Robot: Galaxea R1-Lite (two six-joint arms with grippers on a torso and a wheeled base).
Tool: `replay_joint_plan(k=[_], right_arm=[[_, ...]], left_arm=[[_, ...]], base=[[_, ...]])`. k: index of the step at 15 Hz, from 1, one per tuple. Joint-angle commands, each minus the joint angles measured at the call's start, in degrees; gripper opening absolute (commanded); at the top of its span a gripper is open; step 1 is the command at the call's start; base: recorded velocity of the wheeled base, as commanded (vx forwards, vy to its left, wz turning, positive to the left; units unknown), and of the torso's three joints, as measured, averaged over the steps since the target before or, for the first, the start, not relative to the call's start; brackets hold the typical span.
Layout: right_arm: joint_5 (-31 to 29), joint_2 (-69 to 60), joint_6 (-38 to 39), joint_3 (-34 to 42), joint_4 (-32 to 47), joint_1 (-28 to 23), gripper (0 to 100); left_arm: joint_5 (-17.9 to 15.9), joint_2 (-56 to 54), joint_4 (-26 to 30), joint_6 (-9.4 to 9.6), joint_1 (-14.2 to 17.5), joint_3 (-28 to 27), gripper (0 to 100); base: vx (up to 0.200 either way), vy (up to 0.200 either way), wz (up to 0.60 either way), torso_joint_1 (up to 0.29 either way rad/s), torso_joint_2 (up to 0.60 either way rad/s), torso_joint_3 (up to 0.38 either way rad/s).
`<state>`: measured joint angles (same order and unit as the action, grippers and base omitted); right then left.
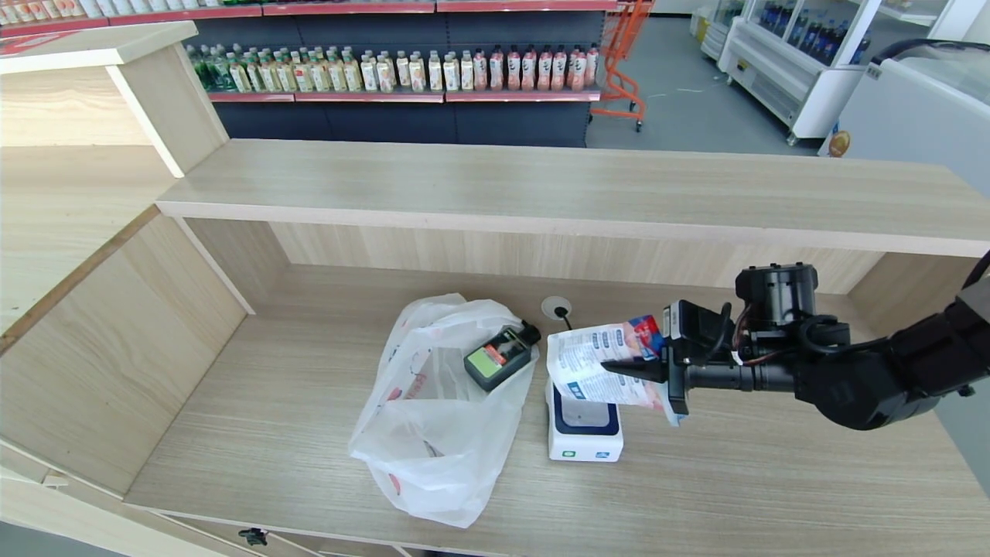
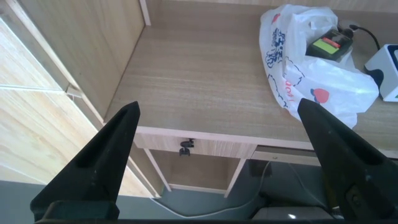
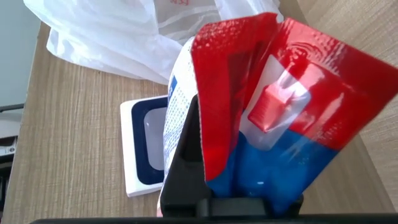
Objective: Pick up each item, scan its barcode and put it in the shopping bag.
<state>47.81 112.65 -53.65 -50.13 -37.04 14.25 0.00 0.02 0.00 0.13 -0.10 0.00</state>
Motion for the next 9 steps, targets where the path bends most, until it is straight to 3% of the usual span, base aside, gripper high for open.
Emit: replay_joint_plan(k=[1, 9], right_arm=[[-0.1, -0.3, -0.1, 0.1, -0.1, 0.1, 0], [-0.2, -0.9, -0.1, 1.5, -0.1, 0.1, 0]], left_arm=[[0.0, 0.0, 0.0, 0.04, 0.0, 0.0, 100], [0.0, 0.1, 0.0, 0.04, 0.0, 0.0, 100]], base=[[0.0, 0.0, 0.0, 0.0, 0.0, 0.0], [0.0, 0.0, 0.0, 0.0, 0.0, 0.0]])
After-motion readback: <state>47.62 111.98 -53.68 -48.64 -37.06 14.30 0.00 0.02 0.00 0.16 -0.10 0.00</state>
